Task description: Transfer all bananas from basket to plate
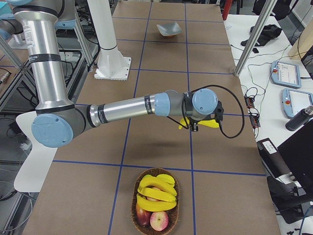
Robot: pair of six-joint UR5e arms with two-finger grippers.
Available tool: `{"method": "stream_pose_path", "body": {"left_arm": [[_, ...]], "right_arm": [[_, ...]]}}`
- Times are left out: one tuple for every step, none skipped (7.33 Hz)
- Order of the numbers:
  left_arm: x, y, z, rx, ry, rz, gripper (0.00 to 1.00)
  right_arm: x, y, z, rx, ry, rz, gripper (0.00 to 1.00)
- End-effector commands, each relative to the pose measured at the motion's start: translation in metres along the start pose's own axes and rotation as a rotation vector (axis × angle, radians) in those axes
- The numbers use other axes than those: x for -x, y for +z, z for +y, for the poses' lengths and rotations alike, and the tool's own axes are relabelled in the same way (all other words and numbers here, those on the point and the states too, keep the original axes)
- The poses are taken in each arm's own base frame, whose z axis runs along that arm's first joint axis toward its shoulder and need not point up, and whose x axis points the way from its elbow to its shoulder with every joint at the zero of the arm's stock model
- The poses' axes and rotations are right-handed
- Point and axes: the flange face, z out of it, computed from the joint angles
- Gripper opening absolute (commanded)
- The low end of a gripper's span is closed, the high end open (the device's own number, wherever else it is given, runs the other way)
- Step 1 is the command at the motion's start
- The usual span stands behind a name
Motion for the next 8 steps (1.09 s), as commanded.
{"method": "stream_pose_path", "body": {"left_arm": [[-0.116, 0.043, -0.007, 0.107, 0.007, 0.067, 0.99], [-0.178, 0.064, -0.003, 0.151, -0.005, 0.083, 0.99], [-0.230, 0.097, 0.016, 0.217, -0.006, 0.092, 0.99], [-0.262, 0.103, 0.020, 0.226, -0.036, 0.109, 0.99], [-0.275, 0.112, 0.020, 0.223, 0.007, 0.135, 0.99], [-0.282, 0.124, 0.015, 0.201, 0.044, 0.143, 0.99], [-0.287, 0.137, 0.010, 0.203, 0.061, 0.152, 0.99], [-0.301, 0.141, 0.010, 0.203, 0.088, 0.174, 0.99]], "right_arm": [[0.127, 0.049, -0.008, 0.052, -0.034, -0.051, 0.00], [0.182, 0.075, -0.013, 0.086, 0.001, -0.072, 0.00], [0.224, 0.099, -0.012, 0.115, 0.029, -0.095, 0.00], [0.260, 0.116, -0.010, 0.124, 0.051, -0.107, 0.00], [0.286, 0.131, -0.006, 0.112, 0.071, -0.108, 0.00], [0.316, 0.155, 0.000, 0.075, 0.068, -0.093, 0.00], [0.343, 0.186, 0.012, 0.063, 0.055, -0.093, 0.00], [0.360, 0.196, 0.019, 0.060, 0.035, -0.116, 0.00]]}}
